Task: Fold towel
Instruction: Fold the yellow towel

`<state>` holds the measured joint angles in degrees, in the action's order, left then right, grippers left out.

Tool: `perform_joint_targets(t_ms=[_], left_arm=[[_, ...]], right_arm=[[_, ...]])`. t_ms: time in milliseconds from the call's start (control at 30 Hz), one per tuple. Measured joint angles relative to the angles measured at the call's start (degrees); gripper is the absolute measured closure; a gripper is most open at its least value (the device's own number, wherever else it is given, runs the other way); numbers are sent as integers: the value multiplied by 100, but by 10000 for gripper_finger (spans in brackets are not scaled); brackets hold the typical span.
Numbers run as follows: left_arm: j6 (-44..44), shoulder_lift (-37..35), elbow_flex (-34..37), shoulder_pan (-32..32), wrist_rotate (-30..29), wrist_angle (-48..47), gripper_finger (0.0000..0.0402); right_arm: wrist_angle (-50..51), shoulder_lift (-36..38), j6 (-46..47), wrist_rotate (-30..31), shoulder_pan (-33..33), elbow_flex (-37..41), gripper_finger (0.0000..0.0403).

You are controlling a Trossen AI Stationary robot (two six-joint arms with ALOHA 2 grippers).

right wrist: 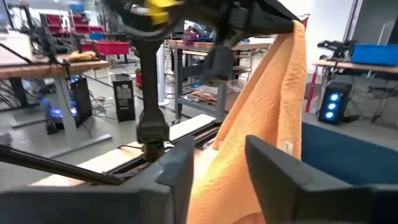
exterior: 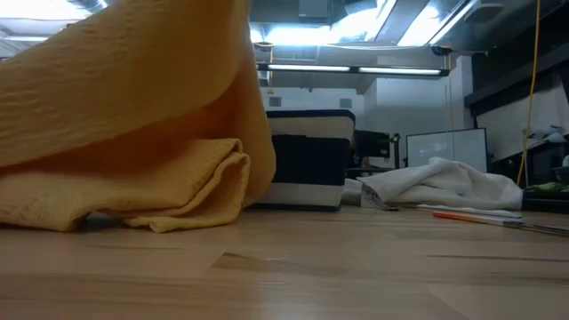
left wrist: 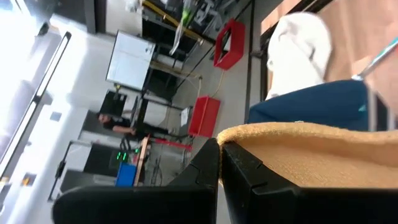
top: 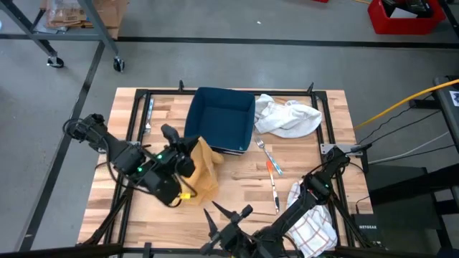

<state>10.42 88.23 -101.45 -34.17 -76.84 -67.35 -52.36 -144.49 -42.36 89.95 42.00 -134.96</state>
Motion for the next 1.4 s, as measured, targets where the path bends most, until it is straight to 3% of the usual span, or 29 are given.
perform_joint_targets(t_ms=[200,367,633,1100,1400], left_arm=[[49,0,0,126,110,29,400],[78,0,0,27,121,28,400],[127,0,0,-130,123,-85,400],[-1051,-422,3,-500,135,-1026,400],[-1153,-584,2,-824,167,-1003,400]], right_arm=[[-5,0,-346,2,-229,0,175],[-6,0,-551,2,-517,0,151],[-8,0,-1048,2,-923,0,162],[-2,7,-998,7,-1092,318,182],[3,4,-236,7,-1250,541,182]])
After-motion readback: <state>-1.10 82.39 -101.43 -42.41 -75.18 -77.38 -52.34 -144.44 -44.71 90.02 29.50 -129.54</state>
